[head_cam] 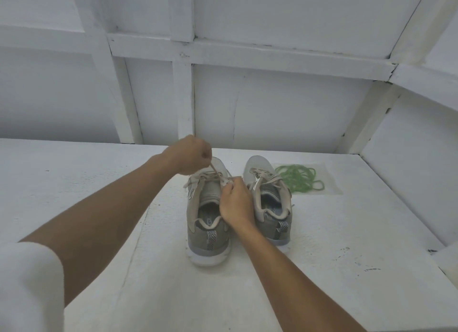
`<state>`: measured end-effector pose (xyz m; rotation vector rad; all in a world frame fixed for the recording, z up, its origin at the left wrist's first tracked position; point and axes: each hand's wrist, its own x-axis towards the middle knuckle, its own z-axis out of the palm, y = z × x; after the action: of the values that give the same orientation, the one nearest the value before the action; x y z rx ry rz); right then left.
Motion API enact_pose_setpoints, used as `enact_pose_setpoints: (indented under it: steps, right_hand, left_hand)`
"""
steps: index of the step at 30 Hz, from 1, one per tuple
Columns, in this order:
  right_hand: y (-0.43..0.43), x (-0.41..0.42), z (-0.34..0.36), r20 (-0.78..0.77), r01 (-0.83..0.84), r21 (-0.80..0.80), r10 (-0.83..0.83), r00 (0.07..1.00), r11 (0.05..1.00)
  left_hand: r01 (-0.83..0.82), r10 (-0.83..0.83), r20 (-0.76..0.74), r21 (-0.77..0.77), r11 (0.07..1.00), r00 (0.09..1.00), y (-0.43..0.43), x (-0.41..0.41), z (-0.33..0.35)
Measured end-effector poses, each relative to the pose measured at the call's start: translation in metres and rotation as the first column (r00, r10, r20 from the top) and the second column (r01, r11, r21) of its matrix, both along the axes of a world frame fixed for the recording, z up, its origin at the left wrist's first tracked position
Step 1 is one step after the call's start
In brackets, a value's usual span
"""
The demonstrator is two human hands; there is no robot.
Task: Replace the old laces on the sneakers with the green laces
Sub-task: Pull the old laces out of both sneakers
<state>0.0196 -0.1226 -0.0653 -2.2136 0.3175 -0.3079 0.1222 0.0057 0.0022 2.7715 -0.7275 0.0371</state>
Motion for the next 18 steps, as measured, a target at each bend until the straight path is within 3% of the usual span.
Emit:
enact_pose_setpoints:
  steps: [10,18]
  right_hand:
    - [0.000,-0.001,0.000,0.006,0.005,-0.003,-0.005,1.000,1.000]
    - [-0.001,0.001,-0.002,0.004,0.018,0.002,-0.018,1.000,1.000]
  left_hand:
    - [-0.214,0.266,0.143,-0.301,0.929,0.953,0.032,0.014,0.027]
    - [-0.318,0.479,0.186,-0.540,0.779,0.858,0.050,0.019,0.044]
